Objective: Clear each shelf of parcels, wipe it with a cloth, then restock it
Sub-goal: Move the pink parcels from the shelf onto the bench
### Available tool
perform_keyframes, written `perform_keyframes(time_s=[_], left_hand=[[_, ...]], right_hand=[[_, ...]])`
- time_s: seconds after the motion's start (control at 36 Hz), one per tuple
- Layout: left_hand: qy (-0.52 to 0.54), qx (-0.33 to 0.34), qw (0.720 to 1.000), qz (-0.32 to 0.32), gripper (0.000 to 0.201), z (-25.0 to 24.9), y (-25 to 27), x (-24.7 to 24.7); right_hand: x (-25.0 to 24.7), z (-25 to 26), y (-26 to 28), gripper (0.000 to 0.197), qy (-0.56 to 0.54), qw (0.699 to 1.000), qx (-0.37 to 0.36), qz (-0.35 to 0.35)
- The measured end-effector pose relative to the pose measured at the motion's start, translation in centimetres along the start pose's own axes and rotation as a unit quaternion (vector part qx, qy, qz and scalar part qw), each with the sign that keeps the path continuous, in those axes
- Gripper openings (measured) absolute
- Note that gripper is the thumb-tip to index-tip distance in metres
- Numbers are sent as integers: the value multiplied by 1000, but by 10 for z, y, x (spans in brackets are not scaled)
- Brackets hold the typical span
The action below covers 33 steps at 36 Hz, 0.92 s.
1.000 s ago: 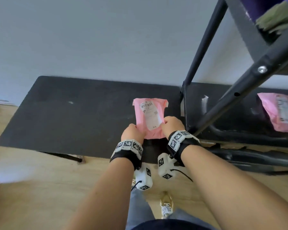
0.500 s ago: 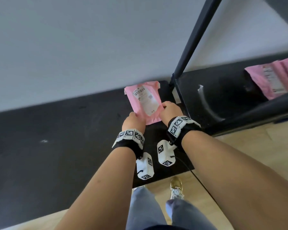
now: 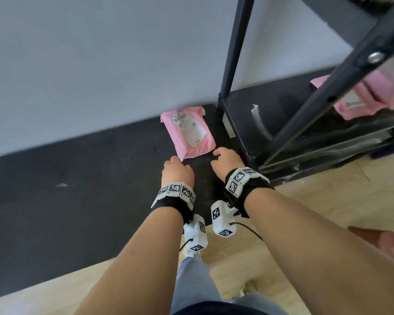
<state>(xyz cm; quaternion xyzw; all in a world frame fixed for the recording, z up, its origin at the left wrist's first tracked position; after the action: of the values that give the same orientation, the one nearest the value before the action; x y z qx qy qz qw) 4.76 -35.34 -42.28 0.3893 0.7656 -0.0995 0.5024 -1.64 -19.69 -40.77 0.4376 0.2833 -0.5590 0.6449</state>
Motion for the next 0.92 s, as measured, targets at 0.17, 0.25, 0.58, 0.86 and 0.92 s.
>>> perform_keyframes(time_s=[0.17,0.25,0.58,0.86,0.92], left_hand=[[-8,16,1000,6,37,-10,68,11],[-18,28,999,6,36,-21,108,19],[-21,121,992,36,34,-108,238,75],[-36,200,977,63,37,-209,263,126],[-28,211,975,69,36,-235,260,138]], right_hand=[[-22,-45,42,40,-23,999,-24,-4],[-40,-79,62,39,-34,999,-17,-6],[-137,-226,99,37,-30,997,51,-59],[-203,-306,63,34,-37,988,122,-87],[-216,-319,46,37,-43,986,134,-91]])
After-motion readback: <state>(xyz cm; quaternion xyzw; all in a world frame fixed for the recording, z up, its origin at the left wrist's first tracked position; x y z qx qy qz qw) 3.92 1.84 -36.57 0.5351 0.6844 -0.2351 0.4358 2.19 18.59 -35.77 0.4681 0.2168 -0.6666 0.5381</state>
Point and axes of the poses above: each hand's wrist, its own y-axis away from the middle knuckle, its own x-axis out of the palm, z = x × y, the point moved 8 cm from there along -y, towards the middle knuckle, and after that the axes turned 15 degrees about -z, right-handed, at the moved point
